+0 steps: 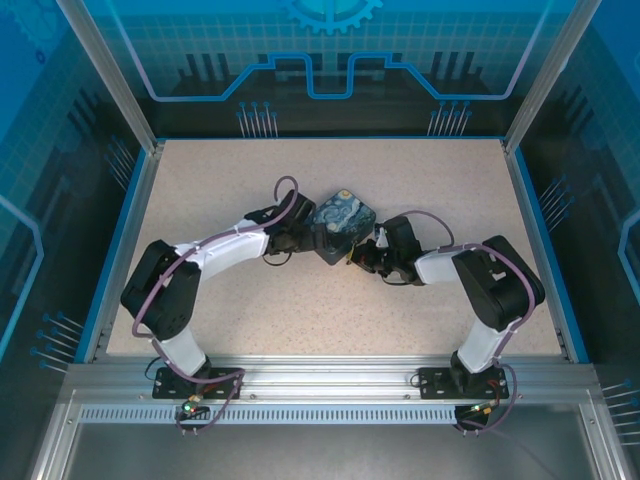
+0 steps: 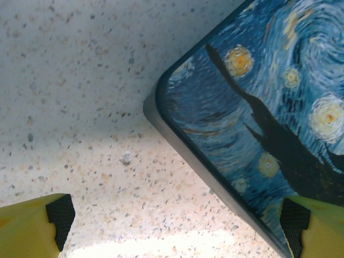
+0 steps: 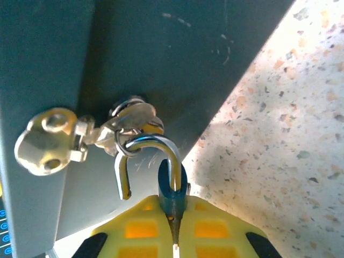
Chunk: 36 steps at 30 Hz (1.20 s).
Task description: Unlock the padlock with the key
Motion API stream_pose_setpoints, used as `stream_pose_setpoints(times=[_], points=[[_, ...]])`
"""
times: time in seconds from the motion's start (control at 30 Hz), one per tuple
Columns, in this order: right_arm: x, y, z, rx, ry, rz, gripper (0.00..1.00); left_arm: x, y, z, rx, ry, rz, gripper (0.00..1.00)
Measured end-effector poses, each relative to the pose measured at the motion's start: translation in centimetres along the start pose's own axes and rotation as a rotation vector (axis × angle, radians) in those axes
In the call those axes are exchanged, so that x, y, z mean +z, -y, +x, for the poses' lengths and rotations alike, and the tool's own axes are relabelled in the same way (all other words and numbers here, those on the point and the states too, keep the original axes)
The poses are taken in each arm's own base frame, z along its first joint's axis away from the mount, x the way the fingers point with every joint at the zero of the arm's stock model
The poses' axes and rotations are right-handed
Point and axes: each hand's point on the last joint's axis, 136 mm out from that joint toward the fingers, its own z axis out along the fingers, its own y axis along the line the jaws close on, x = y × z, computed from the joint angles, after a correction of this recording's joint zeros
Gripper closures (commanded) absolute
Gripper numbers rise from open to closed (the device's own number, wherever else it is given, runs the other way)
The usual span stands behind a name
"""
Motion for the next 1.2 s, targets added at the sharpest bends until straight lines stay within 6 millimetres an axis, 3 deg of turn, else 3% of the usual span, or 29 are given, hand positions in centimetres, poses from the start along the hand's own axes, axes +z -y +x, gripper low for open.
stream_pose_setpoints(times=[0.6, 0.83, 1.03, 1.2], points=[[-1.6, 1.9, -1.8, -0.016, 0.004, 0.011, 1.0, 1.1, 1.3, -0.8, 0.076, 0.03, -0.016, 0.02], [-1.9, 1.8, -2.2, -0.014, 0.003, -0.009, 1.0, 1.2, 1.6, -0.9, 0.085, 0.029, -0.008, 0.02], [-2.3, 1.1, -3.9, 0.023, 0.052, -0.061, 1.0, 1.5, 1.9, -1.2, 0.084, 0.039, 0.002, 0.03], [-1.7, 1.0, -4.5, 0.075, 0.065, -0.095, 1.0, 1.5, 2.0, -1.3, 0.084, 0.04, 0.003, 0.04]])
